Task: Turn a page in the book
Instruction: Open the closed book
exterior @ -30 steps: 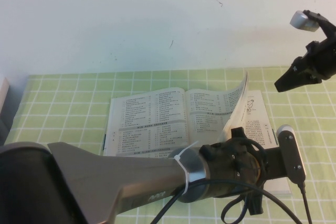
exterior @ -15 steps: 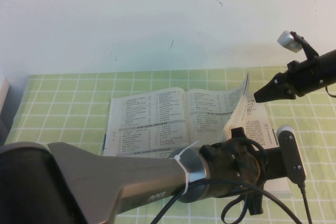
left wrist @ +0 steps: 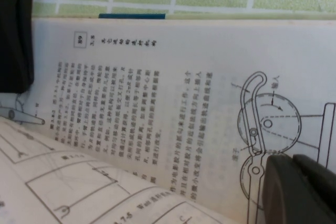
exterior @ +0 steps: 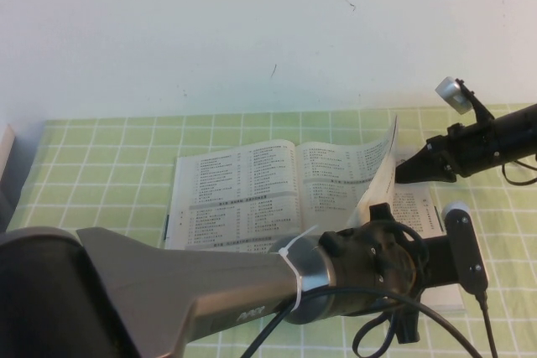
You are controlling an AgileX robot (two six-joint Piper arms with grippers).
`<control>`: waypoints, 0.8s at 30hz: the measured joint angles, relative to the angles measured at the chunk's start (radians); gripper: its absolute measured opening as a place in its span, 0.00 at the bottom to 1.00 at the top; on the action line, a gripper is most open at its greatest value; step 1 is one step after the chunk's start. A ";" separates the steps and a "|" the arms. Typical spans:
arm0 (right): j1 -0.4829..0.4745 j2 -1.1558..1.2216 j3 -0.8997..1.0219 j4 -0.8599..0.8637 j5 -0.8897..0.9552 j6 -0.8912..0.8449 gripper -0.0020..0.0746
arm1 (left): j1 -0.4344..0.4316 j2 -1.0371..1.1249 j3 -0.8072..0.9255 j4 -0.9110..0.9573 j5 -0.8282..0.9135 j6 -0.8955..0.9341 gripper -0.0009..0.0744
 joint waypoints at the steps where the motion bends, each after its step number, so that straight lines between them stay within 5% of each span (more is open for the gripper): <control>1: 0.002 0.006 -0.002 0.005 0.004 0.000 0.02 | 0.000 0.000 0.000 0.002 0.000 0.000 0.01; 9: 0.041 0.009 -0.006 0.003 -0.010 0.004 0.02 | 0.000 0.000 0.000 0.053 0.025 -0.044 0.01; 24: 0.058 0.005 -0.019 -0.066 -0.015 0.102 0.02 | 0.000 -0.028 0.008 0.487 0.244 -0.606 0.01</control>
